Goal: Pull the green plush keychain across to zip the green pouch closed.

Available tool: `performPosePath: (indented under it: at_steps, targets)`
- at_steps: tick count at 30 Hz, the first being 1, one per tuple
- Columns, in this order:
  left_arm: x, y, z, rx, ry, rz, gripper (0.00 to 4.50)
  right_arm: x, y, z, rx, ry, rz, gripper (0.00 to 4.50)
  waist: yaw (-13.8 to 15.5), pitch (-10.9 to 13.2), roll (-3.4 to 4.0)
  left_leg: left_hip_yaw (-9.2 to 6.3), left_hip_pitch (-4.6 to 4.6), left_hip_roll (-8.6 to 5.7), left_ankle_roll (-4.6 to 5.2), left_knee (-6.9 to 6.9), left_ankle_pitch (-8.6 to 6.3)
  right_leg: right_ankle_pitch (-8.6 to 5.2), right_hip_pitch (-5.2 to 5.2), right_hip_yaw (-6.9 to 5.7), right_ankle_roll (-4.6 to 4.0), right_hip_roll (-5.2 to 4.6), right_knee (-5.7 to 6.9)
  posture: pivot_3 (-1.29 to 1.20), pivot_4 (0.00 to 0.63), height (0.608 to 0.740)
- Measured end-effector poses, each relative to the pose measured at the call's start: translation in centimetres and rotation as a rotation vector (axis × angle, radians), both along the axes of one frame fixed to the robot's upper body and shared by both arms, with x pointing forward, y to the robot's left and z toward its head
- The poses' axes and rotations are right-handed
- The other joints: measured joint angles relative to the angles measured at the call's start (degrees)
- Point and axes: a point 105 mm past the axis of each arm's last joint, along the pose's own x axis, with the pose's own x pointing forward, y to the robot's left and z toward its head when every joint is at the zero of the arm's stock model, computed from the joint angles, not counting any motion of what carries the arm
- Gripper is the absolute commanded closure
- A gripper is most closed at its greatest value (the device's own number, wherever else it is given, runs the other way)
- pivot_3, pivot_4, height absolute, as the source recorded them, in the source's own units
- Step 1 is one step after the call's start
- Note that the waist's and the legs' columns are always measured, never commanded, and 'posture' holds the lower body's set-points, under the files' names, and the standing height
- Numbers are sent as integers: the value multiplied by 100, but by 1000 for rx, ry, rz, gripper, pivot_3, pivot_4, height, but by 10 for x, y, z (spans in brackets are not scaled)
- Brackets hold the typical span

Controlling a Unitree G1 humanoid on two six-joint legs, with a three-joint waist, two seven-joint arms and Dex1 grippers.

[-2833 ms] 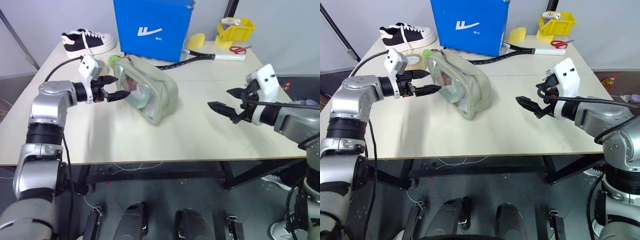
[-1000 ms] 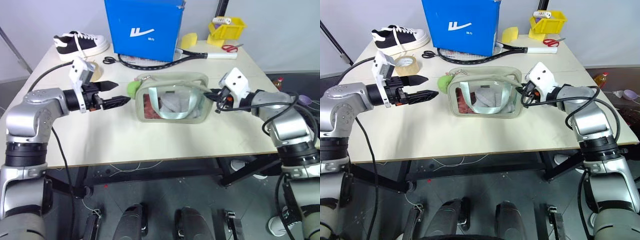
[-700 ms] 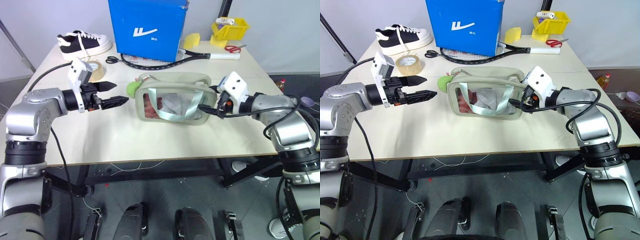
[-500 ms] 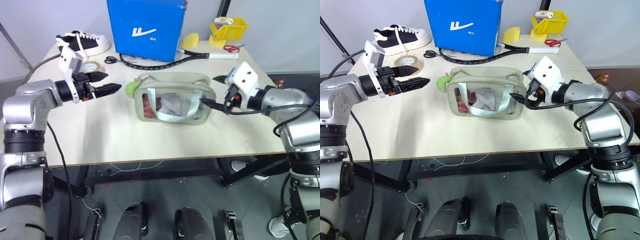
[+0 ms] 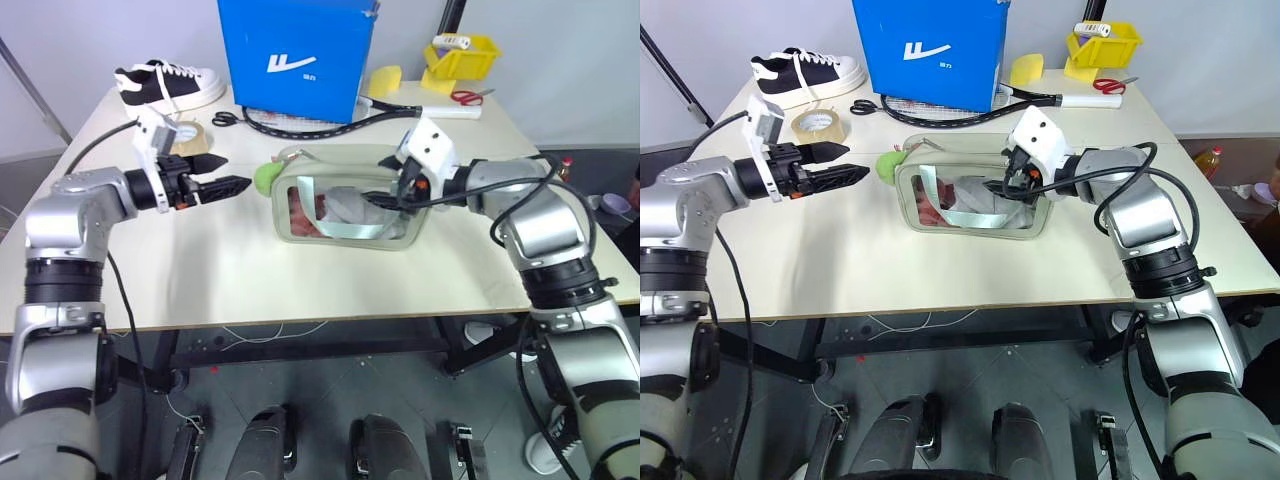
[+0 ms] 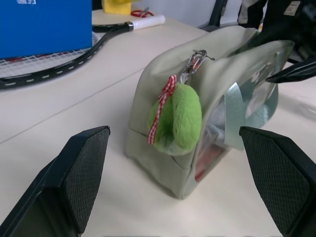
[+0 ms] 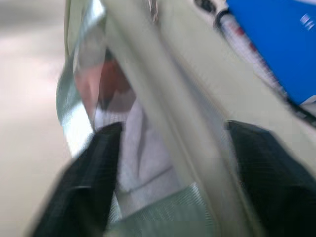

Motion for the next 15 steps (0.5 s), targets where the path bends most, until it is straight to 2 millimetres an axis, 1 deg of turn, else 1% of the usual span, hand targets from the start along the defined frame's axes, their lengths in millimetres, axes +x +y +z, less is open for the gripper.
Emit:
performPosePath:
  at_steps: [1, 3, 4, 6, 8, 10, 13, 15]
  targets:
    - [2, -3, -2, -9, -2, 2, 0, 0, 0, 0, -7, -2, 9, 3199, -4, 0, 0, 1, 0, 0, 0, 0, 0, 1, -1, 0, 2, 3, 0, 0, 150, 740]
    - [4, -6, -5, -15, 0, 8, 0, -1, 4, -1, -25, -8, 36, 4141, -19, 0, -1, 2, 2, 3, 0, 1, 1, 2, -1, 0, 3, 7, 2, 0, 150, 740]
    - [5, -6, -6, -16, 1, 12, 0, -1, 5, -1, -30, -13, 46, 4427, -33, 1, -1, 3, 2, 3, 0, 0, 1, 2, -2, 1, 3, 8, 3, 0, 150, 740]
    - [6, -6, -7, -12, 4, 18, 0, -2, 10, -1, -29, -21, 67, 4427, -50, 1, -1, 7, 3, 7, 0, -1, 1, 2, -7, 3, 3, 10, 7, 0, 150, 740]
    - [7, -4, -6, -12, 6, 23, 0, -5, 19, -1, -21, -27, 100, 4427, -54, 1, 0, 9, 3, 9, 0, -2, 1, 2, -11, 4, 3, 13, 9, 0, 150, 740]
    - [6, 4, -2, -1, 0, 35, 0, -11, 30, 1, -27, -42, 148, 4427, -44, 2, -1, 13, 1, 9, -1, -2, 1, 2, -15, 5, 3, 12, 11, 0, 150, 740]
    - [4, 13, 8, 21, -19, 42, 0, -17, 40, 4, -29, -60, 185, 4427, -26, 2, -2, 20, 0, 8, 1, 0, 0, 2, -14, 7, 3, 9, 9, 0, 150, 740]
    - [0, 16, 11, 35, -20, 31, 0, -19, 44, 2, -36, -46, 182, 4427, -4, 2, -2, 21, 0, 7, 1, 1, 0, 3, -13, 7, 5, 6, 9, 0, 150, 740]
